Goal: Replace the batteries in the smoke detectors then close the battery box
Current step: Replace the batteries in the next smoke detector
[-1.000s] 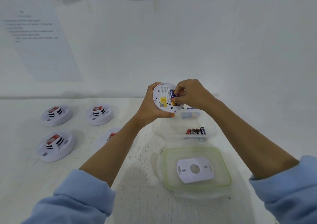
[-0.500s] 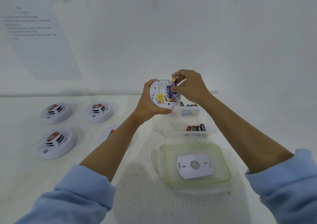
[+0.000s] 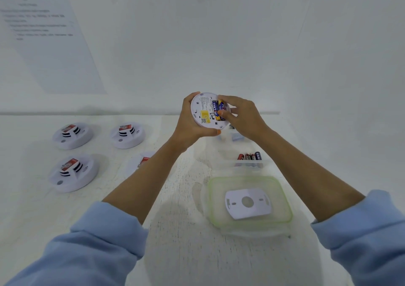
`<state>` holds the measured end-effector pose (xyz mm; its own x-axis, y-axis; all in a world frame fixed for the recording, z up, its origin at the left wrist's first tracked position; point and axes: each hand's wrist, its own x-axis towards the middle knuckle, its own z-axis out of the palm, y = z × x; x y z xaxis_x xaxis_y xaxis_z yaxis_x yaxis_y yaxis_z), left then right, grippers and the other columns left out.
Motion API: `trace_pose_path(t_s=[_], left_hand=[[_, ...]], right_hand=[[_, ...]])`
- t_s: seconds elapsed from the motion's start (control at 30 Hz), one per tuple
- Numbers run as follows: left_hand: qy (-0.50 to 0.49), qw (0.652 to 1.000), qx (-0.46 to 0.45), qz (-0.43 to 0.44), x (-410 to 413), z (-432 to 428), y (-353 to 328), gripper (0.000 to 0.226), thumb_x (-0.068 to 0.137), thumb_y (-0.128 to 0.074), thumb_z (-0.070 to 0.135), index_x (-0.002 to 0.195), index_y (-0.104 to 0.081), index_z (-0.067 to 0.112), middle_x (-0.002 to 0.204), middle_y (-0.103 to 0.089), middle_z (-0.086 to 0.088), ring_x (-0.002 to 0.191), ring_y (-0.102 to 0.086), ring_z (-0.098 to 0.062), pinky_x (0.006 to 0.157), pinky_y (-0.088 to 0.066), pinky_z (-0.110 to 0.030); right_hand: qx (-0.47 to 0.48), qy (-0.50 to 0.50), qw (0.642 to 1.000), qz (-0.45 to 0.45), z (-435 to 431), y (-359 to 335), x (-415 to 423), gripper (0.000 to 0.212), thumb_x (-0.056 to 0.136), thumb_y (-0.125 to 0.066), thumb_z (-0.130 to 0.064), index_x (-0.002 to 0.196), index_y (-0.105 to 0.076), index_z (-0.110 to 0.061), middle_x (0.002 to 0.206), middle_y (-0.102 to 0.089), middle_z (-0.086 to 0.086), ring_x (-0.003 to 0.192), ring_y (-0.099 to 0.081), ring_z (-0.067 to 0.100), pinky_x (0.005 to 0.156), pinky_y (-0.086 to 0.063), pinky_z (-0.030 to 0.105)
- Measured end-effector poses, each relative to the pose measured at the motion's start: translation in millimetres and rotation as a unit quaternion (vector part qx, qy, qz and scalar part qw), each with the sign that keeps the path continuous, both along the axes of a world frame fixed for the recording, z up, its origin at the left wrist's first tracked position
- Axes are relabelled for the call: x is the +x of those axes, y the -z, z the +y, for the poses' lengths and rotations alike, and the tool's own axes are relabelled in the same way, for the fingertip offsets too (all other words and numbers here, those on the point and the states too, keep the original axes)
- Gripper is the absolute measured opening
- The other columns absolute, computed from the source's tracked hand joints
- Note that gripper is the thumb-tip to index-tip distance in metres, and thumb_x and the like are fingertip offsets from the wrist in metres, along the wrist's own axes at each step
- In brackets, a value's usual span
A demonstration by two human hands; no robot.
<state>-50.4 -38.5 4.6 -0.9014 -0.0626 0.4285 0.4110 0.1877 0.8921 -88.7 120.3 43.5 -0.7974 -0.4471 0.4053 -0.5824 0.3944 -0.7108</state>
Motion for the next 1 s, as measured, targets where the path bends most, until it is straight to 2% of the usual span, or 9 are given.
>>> trace_pose_path(t_s=[0.1, 0.3, 0.47, 0.57, 0.67, 0.73, 0.83, 0.93, 1.0], left_hand=[[-0.001, 1.0, 0.007, -0.001, 1, 3, 0, 0.097, 0.044, -0.08, -0.001, 0.126, -0.03, 0.008, 0.115, -0.047, 0.007, 0.099, -0.055, 0.01, 0.077, -0.05, -0.013], [0.003, 1.0, 0.006, -0.006, 2, 5, -5, 0.093, 0.045, -0.078, -0.002, 0.124, -0.031, 0.012, 0.114, -0.047, 0.007, 0.099, -0.055, 0.009, 0.077, -0.049, -0.013], [0.029, 1.0, -0.008, -0.01, 12, 4, -5, 0.094, 0.047, -0.077, -0.005, 0.127, -0.029, 0.007, 0.115, -0.045, 0.007, 0.098, -0.053, 0.013, 0.075, -0.049, -0.011], [0.035, 0.999, -0.03, -0.009, 24, 4, -1, 0.096, 0.048, -0.078, -0.003, 0.13, -0.027, 0.001, 0.117, -0.043, 0.006, 0.101, -0.052, 0.014, 0.076, -0.049, -0.011], [0.032, 0.999, -0.042, -0.015, 42, 3, 6, 0.096, 0.048, -0.08, 0.001, 0.129, -0.029, 0.006, 0.122, -0.042, 0.003, 0.105, -0.049, 0.012, 0.08, -0.049, -0.012], [0.026, 0.999, -0.042, -0.017, 55, 2, 10, 0.098, 0.048, -0.081, 0.002, 0.131, -0.029, 0.006, 0.124, -0.042, 0.001, 0.108, -0.049, 0.01, 0.082, -0.049, -0.013], [0.02, 0.999, -0.038, -0.021, 71, 2, 12, 0.099, 0.048, -0.081, 0.0, 0.132, -0.028, 0.007, 0.127, -0.041, -0.003, 0.108, -0.049, 0.01, 0.081, -0.049, -0.014], [0.011, 0.999, -0.033, -0.026, 85, 8, 12, 0.1, 0.048, -0.082, 0.002, 0.132, -0.029, 0.008, 0.127, -0.041, -0.003, 0.107, -0.049, 0.011, 0.082, -0.049, -0.013], [0.006, 0.999, -0.034, -0.032, 95, 14, 12, 0.102, 0.046, -0.084, 0.008, 0.131, -0.029, 0.01, 0.127, -0.041, -0.001, 0.109, -0.048, 0.009, 0.084, -0.049, -0.014]], right_hand=[[0.069, 0.007, 0.996, 0.052, 0, 1, 2, 0.039, 0.092, -0.053, -0.01, 0.131, -0.049, -0.004, 0.137, -0.048, 0.016, 0.125, -0.047, 0.026, 0.106, -0.038, 0.031], [0.092, 0.018, 0.993, 0.076, 4, -3, 4, 0.032, 0.095, -0.045, -0.008, 0.125, -0.054, -0.001, 0.14, -0.045, 0.013, 0.122, -0.048, 0.025, 0.087, -0.038, 0.014], [0.042, -0.002, 0.999, -0.021, 12, -3, 15, 0.034, 0.095, -0.046, -0.008, 0.128, -0.052, -0.003, 0.138, -0.047, 0.012, 0.121, -0.05, 0.024, 0.098, -0.043, 0.025], [-0.025, -0.033, 0.991, -0.129, 22, -1, 28, 0.04, 0.091, -0.053, -0.008, 0.131, -0.048, -0.008, 0.127, -0.052, 0.002, 0.109, -0.058, 0.021, 0.092, -0.05, 0.028], [-0.037, -0.044, 0.985, -0.163, 37, 2, 42, 0.051, 0.082, -0.064, -0.003, 0.128, -0.043, -0.014, 0.12, -0.052, -0.001, 0.105, -0.057, 0.02, 0.089, -0.05, 0.028], [0.01, -0.017, 0.99, -0.136, 51, 3, 56, 0.046, 0.075, -0.069, 0.002, 0.114, -0.052, -0.016, 0.107, -0.057, 0.001, 0.093, -0.057, 0.018, 0.083, -0.049, 0.029], [0.183, -0.069, 0.97, -0.146, 70, 5, 80, 0.038, 0.069, -0.073, 0.005, 0.103, -0.064, -0.011, 0.087, -0.06, -0.003, 0.075, -0.054, 0.011, 0.07, -0.046, 0.017], [0.353, -0.083, 0.921, -0.146, 77, 21, 97, 0.049, 0.07, -0.076, -0.008, 0.116, -0.059, -0.011, 0.107, -0.058, 0.0, 0.098, -0.054, 0.015, 0.087, -0.044, 0.023], [0.397, -0.077, 0.903, -0.149, 78, 31, 102, 0.063, 0.071, -0.077, -0.017, 0.128, -0.05, -0.016, 0.127, -0.051, -0.001, 0.115, -0.047, 0.015, 0.098, -0.039, 0.028]])
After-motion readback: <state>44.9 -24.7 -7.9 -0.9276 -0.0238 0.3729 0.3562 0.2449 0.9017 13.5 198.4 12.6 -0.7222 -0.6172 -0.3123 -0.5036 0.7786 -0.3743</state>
